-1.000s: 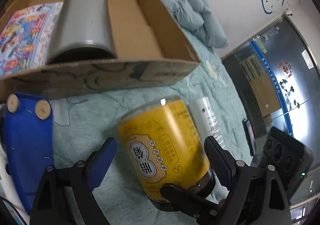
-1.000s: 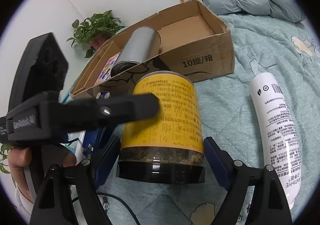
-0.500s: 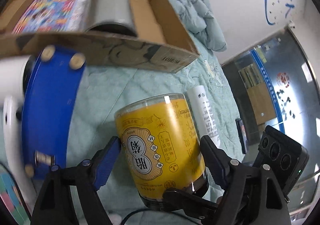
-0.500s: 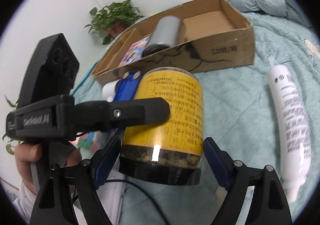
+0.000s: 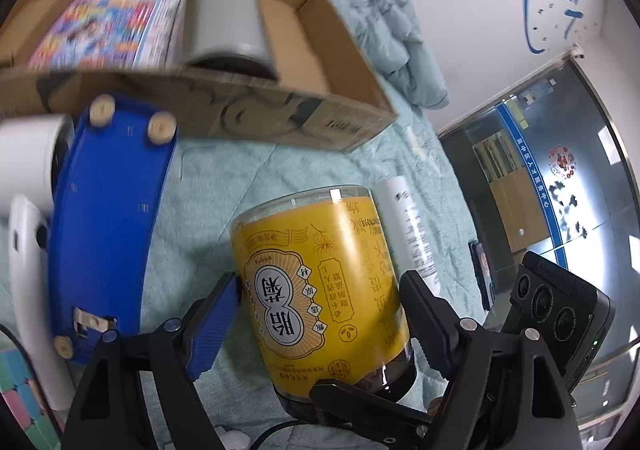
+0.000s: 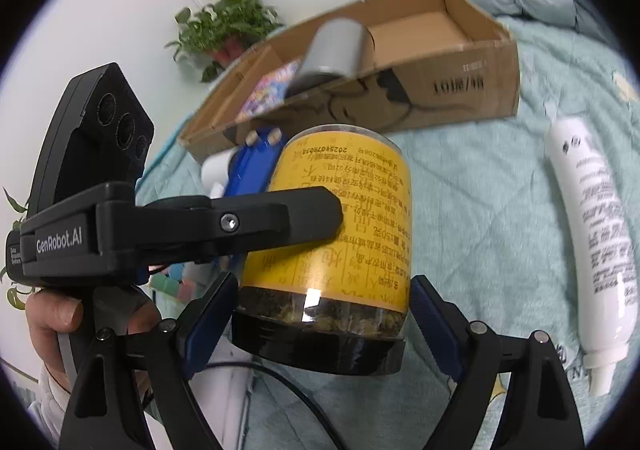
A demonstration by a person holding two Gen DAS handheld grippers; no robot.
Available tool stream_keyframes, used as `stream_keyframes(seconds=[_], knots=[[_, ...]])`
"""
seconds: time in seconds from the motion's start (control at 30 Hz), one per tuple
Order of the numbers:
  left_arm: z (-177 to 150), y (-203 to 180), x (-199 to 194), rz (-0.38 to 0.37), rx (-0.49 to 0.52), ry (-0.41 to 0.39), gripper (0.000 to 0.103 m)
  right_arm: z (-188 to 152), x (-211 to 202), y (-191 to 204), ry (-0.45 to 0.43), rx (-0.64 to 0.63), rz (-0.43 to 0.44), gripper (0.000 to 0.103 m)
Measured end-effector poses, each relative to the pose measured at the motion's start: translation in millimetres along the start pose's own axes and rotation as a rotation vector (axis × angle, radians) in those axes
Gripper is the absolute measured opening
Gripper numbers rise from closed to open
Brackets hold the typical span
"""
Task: Organize rigid objects
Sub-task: 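Carry the yellow jar into the box and set it beside the silver canister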
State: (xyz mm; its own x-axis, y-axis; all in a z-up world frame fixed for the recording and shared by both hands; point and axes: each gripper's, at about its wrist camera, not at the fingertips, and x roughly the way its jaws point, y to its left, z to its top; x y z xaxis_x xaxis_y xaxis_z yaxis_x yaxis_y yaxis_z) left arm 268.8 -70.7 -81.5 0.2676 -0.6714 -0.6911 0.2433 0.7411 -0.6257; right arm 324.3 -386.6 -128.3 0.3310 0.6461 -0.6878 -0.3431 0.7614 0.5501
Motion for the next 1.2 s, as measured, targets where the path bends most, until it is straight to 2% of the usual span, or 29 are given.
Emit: stream_keyframes(seconds=[0.13, 0.33, 0.57, 0.87, 1.03, 1.2], knots=[[16.6, -16.6, -19.5, 0.008, 0.034, -0.06, 0.079, 15.0, -13.5, 7.2, -0.063, -0.027, 0.001, 0.087], [61.1, -44.5, -42.5, 0.031, 0.11, -0.143, 0.079, 57.4, -28.3, 17.9, -0.15, -0.1, -0.003, 0.087], [125.4, -69.6, -40.0, 0.054, 0.165, -0.177, 0.079, 106.9, -34.2, 5.9, -0.199, -0.11, -0.007, 0.087], [194.0, -56.4, 4.0, 0.099, 0.124, -0.117, 0.079, 162.2, -2.5, -23.8, -0.078, -0.087, 0.028, 0.087], [213.3, -39.7, 31.7, 0.145, 0.104, -0.084, 0.079, 179.6, 25.4, -36.3, 0.008, -0.084, 0.033, 0.087], [219.7, -16.9, 59.2, 0.113, 0.024, -0.015, 0.079, 178.2, 39.0, -47.4, 0.034, -0.071, 0.012, 0.087]])
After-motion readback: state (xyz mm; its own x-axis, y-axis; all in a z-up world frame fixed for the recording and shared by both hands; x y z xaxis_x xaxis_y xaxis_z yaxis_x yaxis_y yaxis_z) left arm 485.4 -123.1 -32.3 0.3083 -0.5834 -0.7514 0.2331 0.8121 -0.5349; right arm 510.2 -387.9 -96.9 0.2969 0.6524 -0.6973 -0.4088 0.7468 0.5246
